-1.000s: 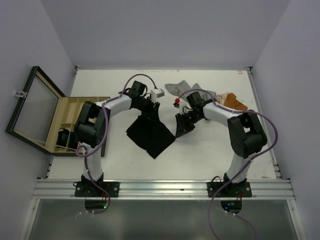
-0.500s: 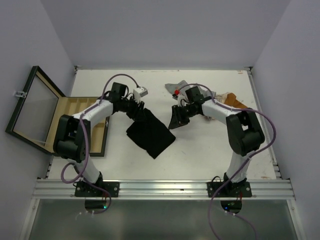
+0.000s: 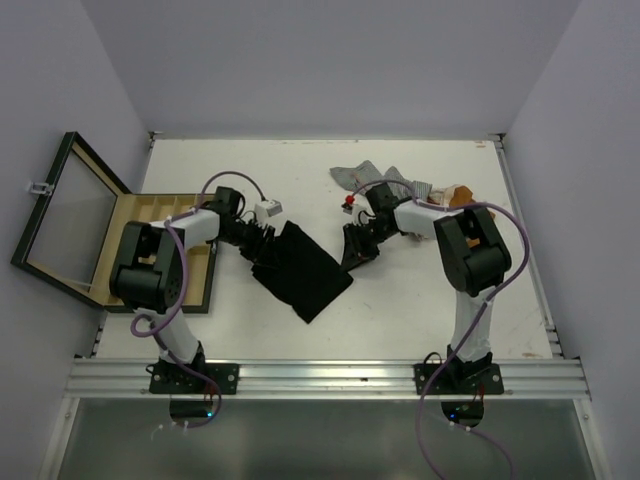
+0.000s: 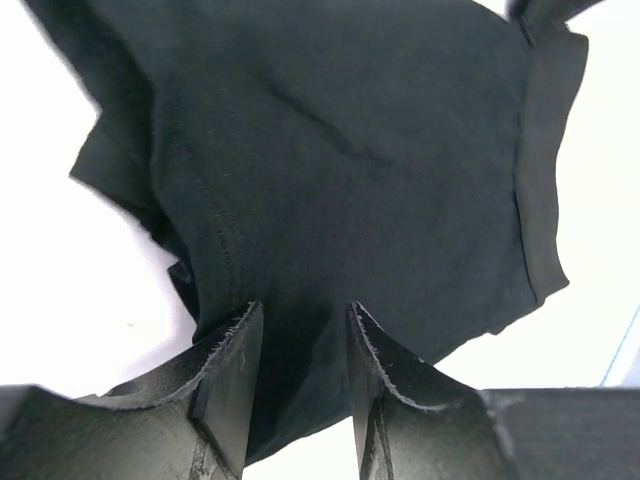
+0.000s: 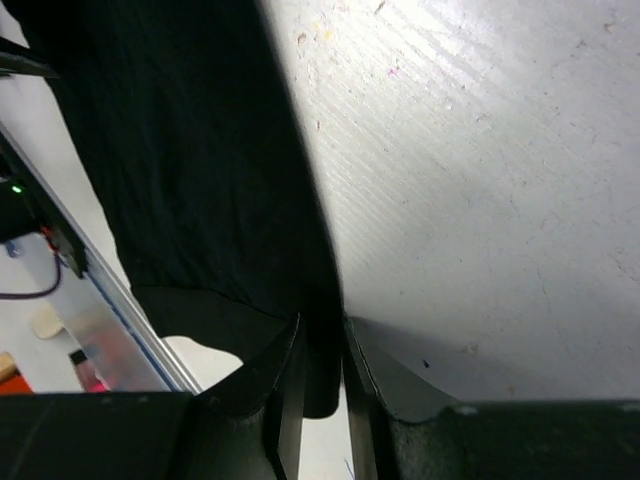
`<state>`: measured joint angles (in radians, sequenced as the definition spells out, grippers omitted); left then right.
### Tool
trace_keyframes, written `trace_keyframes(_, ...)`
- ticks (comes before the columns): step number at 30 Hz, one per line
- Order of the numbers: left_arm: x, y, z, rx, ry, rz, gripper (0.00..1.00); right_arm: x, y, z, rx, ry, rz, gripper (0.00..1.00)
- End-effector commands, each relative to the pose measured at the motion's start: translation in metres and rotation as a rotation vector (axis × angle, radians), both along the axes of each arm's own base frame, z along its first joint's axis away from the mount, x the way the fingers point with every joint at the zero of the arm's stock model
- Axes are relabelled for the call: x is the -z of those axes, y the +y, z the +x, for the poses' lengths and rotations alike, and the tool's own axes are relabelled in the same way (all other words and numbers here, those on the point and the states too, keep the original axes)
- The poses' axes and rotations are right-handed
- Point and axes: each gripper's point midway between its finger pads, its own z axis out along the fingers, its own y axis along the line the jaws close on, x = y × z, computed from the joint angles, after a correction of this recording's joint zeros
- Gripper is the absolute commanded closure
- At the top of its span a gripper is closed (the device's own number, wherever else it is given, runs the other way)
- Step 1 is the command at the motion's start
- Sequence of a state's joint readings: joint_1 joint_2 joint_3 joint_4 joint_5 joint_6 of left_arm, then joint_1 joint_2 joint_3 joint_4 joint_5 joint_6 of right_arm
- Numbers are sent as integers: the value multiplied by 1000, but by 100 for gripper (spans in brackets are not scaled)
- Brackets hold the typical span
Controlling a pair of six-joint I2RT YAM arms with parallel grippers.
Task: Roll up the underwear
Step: Fold the underwear
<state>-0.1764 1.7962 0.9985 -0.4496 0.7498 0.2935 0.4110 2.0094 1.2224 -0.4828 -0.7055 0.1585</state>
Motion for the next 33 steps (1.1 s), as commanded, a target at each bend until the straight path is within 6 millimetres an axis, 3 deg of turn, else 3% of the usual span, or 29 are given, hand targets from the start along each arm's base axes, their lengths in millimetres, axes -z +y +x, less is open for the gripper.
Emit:
trace_keyframes(1,-3,-4,-26,73,74,-48,57,20,-32,6,-73,-81,-198,75)
trace_keyframes(3,-19,-10,-32,122,62,-105,56,-6,-24,20,-139,-166,-150,75)
trace_keyframes(7,-79,-23,-2,142,-136,-192,55,-77,-5,31,-169,-278,-15,65)
trace_keyframes(9,-109,-35,20,109,-217,-267,51,-109,6,28,-125,-306,71,54)
trace_keyframes(10,-118,-38,26,94,-236,-294,49,-123,16,31,-106,-330,143,41)
trace_keyframes(12,-133,-51,41,57,-255,-361,41,-128,22,17,-36,-256,219,23)
trace_keyframes(13,-128,-56,44,47,-231,-373,36,-127,31,11,3,-196,291,14)
trace_keyframes(15,-122,-71,52,25,-183,-415,31,-130,42,15,33,-181,391,13)
trace_keyframes(16,-120,-75,55,14,-167,-431,24,-119,44,3,94,-51,418,13)
trace_keyframes(17,-119,-79,58,-16,-125,-457,12,-116,46,3,121,-25,442,13)
trace_keyframes(18,-113,-82,64,-23,-135,-481,9,-116,53,14,136,-71,502,12)
trace_keyframes(19,-111,-84,65,-31,-122,-498,0,-104,53,7,208,43,509,12)
trace_keyframes(21,-104,-87,69,-64,-77,-518,0,-96,58,15,246,49,576,11)
trace_keyframes(23,-95,-88,70,-85,-36,-520,0,-79,57,11,298,121,566,10)
trace_keyframes(24,-85,-88,71,-94,-16,-514,0,-58,54,7,318,176,513,10)
trace_keyframes(26,-71,-87,70,-117,22,-501,0,-38,51,8,297,153,459,10)
trace_keyframes(30,-35,-83,69,-182,109,-466,0,0,32,3,328,194,311,11)
trace_keyframes(33,-25,-82,68,-198,137,-458,0,9,13,12,240,109,222,13)
